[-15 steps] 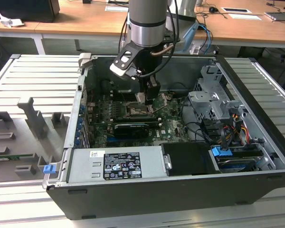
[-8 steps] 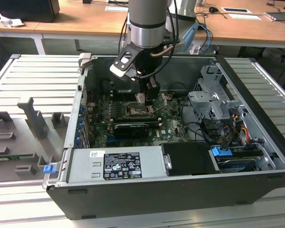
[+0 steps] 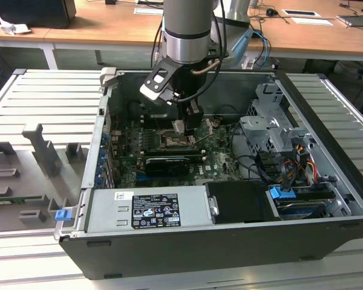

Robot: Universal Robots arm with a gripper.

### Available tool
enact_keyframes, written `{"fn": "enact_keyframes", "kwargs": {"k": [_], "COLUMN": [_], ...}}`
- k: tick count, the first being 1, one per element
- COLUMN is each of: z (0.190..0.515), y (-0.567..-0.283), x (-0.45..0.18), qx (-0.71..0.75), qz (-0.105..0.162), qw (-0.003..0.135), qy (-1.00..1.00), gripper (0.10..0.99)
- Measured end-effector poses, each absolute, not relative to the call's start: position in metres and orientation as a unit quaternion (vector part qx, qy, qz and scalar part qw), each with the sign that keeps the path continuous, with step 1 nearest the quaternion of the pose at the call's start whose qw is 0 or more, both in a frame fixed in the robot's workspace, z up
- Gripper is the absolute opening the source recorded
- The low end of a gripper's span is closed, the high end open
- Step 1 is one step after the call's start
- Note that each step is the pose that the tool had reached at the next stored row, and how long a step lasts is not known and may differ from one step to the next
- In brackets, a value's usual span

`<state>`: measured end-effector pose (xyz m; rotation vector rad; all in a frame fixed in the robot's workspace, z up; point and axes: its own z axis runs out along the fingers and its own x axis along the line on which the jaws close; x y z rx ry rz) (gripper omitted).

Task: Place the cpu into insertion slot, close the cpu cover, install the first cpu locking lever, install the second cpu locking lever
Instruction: 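Place the cpu into insertion slot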

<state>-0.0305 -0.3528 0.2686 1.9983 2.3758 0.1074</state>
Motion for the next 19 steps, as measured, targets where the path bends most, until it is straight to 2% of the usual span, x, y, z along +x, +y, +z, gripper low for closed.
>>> {"fn": "enact_keyframes", "kwargs": {"k": [19], "z": [0.257], "y": [-0.353], "x": [-0.032], "qx": [0.688], "qz": [0.031], "qw": [0.017], "qy": [0.725], "gripper": [0.541]}}
